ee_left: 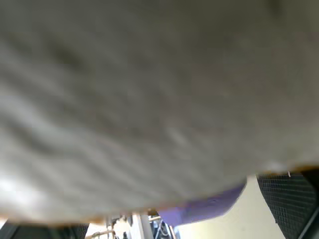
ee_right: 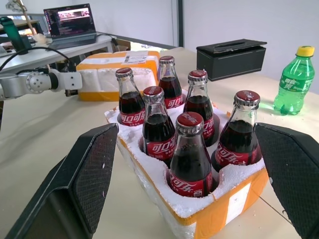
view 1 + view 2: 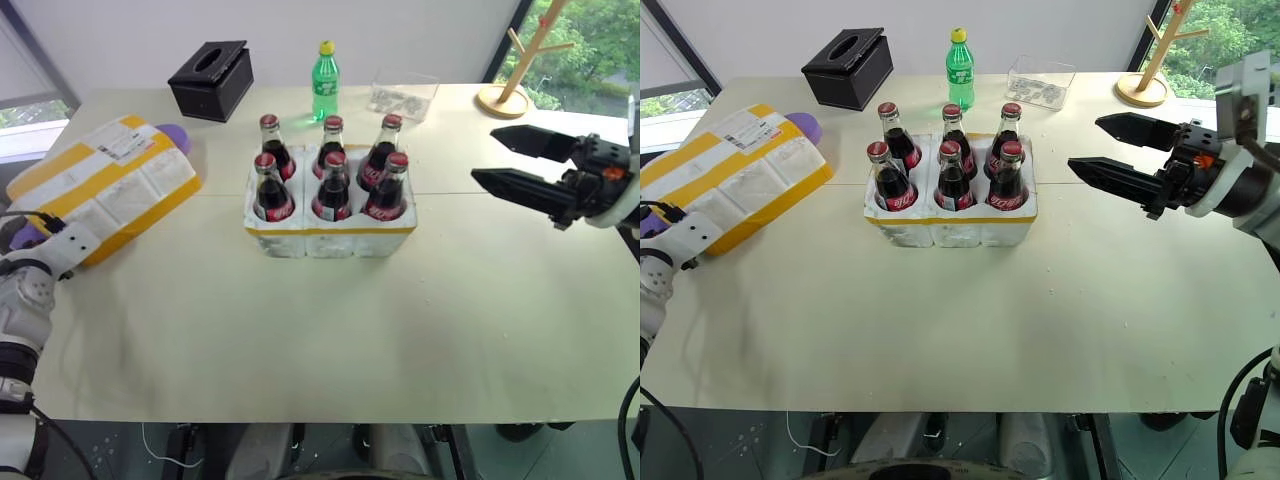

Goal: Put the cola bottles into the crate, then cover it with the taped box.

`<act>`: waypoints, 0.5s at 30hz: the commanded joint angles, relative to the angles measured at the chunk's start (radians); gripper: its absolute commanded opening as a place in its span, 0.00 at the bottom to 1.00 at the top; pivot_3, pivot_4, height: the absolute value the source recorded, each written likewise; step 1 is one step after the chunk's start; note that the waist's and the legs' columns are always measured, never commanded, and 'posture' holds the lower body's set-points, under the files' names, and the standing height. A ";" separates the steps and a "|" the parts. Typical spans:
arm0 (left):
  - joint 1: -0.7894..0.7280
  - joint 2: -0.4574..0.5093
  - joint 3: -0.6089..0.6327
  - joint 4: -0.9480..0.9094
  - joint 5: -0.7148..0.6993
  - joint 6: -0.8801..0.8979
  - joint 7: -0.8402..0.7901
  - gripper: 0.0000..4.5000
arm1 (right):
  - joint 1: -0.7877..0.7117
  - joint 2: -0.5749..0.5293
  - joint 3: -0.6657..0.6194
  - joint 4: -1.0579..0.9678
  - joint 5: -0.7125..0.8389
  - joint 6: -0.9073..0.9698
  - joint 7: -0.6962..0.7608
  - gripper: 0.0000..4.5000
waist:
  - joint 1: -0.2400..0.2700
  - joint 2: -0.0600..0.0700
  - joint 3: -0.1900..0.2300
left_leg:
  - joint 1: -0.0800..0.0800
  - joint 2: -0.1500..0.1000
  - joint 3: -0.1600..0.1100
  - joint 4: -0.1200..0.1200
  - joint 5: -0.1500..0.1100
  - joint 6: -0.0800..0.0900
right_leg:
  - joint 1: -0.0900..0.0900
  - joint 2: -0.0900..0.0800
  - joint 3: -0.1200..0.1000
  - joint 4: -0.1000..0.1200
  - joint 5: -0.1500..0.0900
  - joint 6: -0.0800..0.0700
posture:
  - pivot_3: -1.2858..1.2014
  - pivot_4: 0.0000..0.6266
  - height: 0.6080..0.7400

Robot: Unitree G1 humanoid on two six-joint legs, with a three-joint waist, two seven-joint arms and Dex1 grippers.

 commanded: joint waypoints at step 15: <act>-0.203 0.107 0.060 -0.103 -0.017 -0.062 -0.033 0.09 | 0.017 -0.082 -0.029 0.034 -0.003 0.010 0.032 1.00 | 0.005 -0.007 -0.001 | -0.001 0.000 0.000 0.002 0.000 0.000 | 0.000 0.000 0.000 0.001 0.001 0.000 | 0.52 0.24 0.99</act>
